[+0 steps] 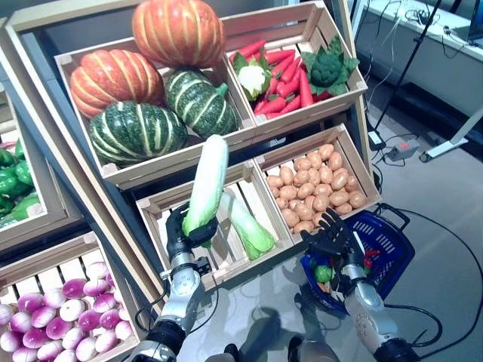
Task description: Put vegetables into the basket
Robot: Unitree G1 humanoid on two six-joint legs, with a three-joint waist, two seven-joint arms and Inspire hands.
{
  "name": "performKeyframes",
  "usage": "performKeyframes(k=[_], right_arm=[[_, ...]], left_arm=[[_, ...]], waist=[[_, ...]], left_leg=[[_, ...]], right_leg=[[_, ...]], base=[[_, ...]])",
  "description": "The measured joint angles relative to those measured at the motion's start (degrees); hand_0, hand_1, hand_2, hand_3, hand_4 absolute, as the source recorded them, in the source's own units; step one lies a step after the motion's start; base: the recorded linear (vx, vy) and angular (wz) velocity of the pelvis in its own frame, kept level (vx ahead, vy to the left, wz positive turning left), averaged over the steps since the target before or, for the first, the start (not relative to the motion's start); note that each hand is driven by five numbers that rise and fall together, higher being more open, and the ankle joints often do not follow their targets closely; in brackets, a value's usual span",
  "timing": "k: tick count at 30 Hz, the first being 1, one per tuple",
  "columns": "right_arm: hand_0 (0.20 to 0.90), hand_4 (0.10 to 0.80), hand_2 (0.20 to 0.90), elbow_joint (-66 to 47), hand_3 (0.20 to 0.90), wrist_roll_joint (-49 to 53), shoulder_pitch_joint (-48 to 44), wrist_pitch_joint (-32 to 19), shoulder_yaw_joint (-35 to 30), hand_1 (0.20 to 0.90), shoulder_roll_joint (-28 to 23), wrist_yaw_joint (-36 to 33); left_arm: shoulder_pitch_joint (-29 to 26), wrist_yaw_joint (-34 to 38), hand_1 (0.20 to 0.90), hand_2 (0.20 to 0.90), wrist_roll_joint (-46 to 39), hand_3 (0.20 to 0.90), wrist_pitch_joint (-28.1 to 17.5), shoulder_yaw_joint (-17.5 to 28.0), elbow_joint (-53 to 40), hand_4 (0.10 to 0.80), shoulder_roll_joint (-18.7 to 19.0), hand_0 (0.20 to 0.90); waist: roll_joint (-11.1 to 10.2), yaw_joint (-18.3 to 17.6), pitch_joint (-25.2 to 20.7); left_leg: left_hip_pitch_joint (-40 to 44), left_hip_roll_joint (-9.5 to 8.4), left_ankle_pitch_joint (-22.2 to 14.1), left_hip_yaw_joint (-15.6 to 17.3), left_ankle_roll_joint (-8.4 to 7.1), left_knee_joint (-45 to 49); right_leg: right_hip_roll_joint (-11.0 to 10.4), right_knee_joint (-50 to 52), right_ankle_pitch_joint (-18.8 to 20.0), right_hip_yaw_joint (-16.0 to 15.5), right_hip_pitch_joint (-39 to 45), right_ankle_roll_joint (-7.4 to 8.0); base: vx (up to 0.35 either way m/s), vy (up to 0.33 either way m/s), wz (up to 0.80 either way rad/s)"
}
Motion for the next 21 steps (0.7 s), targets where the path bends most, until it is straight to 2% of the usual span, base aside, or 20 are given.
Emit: performKeyframes(k=[4, 11, 15, 21], right_arm=[[0.900, 0.800, 0.900, 0.0, 0.900, 0.0, -1.5, 1.2, 1.8, 0.900, 0.3, 2.1], [0.900, 0.800, 0.900, 0.2, 0.900, 12.5, -7.0, 10.5, 1.9, 0.900, -0.8, 10.3], [0.900, 0.800, 0.900, 0.3, 0.900, 15.9, -10.5, 14.0, 2.2, 0.900, -0.8, 15.5], [0.900, 0.800, 0.900, 0.7, 0.900, 19.6, -14.1, 15.2, 2.3, 0.900, -2.7, 15.8]], left_arm=[[0.1, -2.2, 0.300, 0.300, 0.2, 0.300, -0.2, -2.2, -3.1, 0.400, -0.1, 0.300], [0.5, -5.5, 0.300, 0.300, 1.9, 0.300, -0.1, -6.6, -4.7, 0.400, 0.4, 0.300], [0.5, -9.0, 0.300, 0.300, 5.3, 0.300, 0.0, -8.9, -4.8, 0.400, 2.0, 0.300], [0.5, -12.4, 0.300, 0.300, 6.5, 0.300, 0.0, -10.1, -6.9, 0.400, 4.1, 0.300]], waist=[[0.3, 0.9, -2.5], [-0.8, 3.0, -4.8], [-1.5, 3.7, -5.3], [-1.6, 4.4, -5.4]], left_leg=[[2.4, 0.24, 1.7, -0.1, 0.32, -4.0], [3.9, -0.29, 3.7, -1.1, 0.97, -8.2], [4.3, -0.75, 4.1, -1.3, 1.10, -9.0], [5.0, -0.77, 4.2, -1.4, 1.09, -9.1]], right_leg=[[0.9, -6.5, 2.9, -1.1, 3.8, 0.55], [1.7, -18.1, 8.7, -1.8, 9.1, 1.40], [1.6, -20.7, 10.0, -2.6, 10.5, 1.69], [1.6, -20.7, 10.1, -2.9, 11.4, 1.72]], base=[[0.005, -0.061, 0.04], [0.000, -0.054, 0.08], [0.012, -0.009, 0.08], [0.004, -0.003, 0.01]])
